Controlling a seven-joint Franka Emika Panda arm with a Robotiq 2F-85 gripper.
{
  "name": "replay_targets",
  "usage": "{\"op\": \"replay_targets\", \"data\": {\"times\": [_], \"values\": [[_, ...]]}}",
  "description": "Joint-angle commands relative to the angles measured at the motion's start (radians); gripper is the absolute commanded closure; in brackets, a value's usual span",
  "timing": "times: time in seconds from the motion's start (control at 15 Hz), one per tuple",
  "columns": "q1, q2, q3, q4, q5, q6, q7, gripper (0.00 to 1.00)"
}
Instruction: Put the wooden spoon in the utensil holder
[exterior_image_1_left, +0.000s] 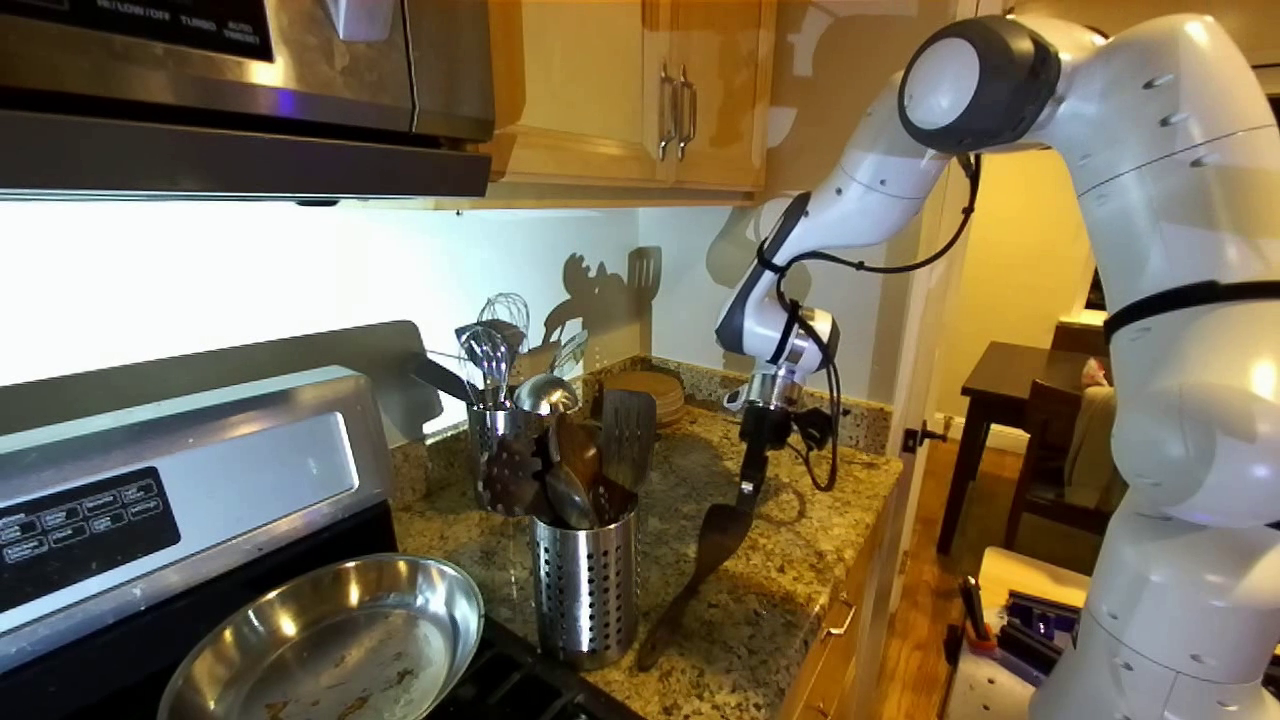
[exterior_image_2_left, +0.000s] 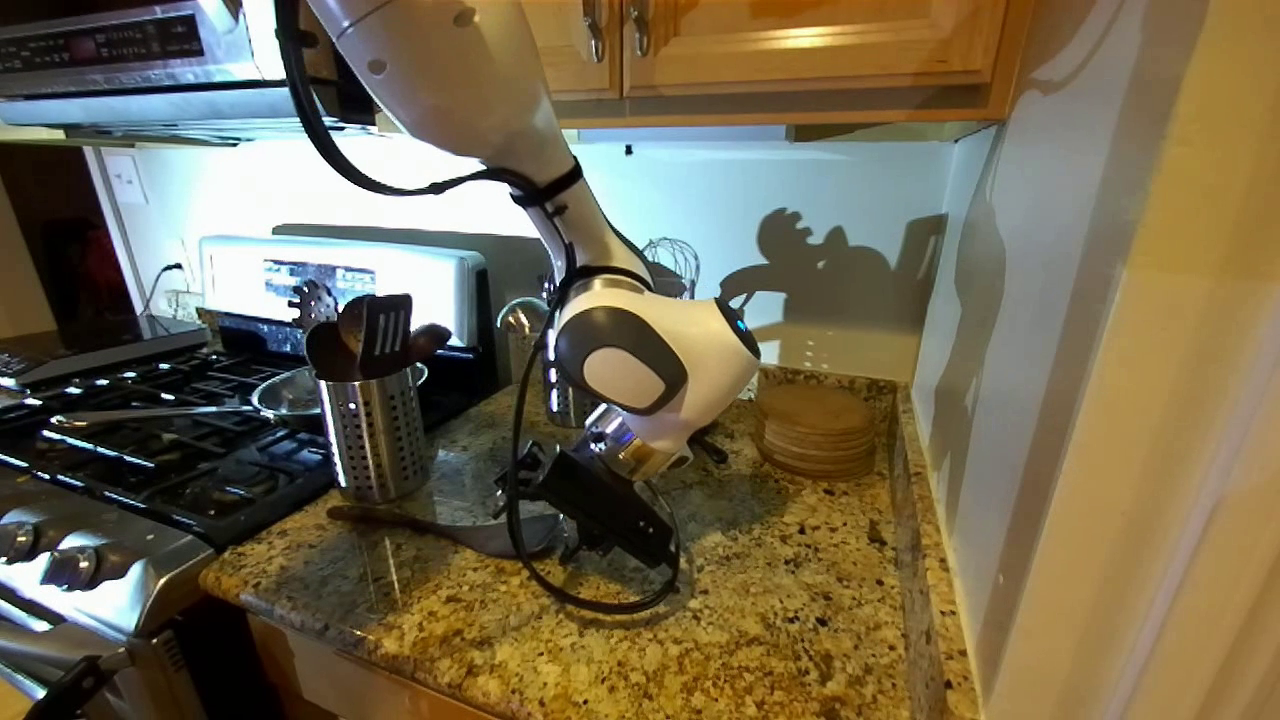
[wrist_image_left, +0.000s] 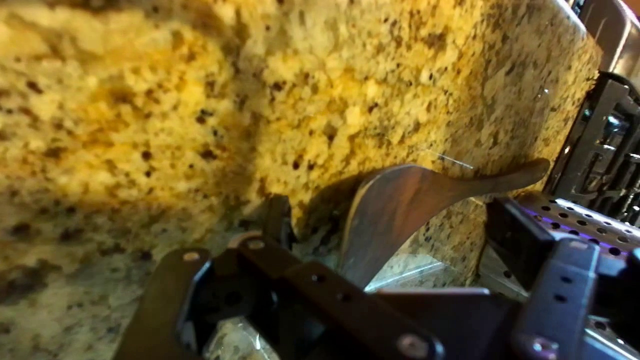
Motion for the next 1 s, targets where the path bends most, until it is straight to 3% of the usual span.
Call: {"op": "replay_targets", "data": {"times": [0.0,0.93], "values": [[-0.037,0.044,0.012,0.058,0.024,-0.07,-0.036,0.0],[-0.024,0.068,0.025,0.09,0.023,-0.118,-0.019,0.0]]}}
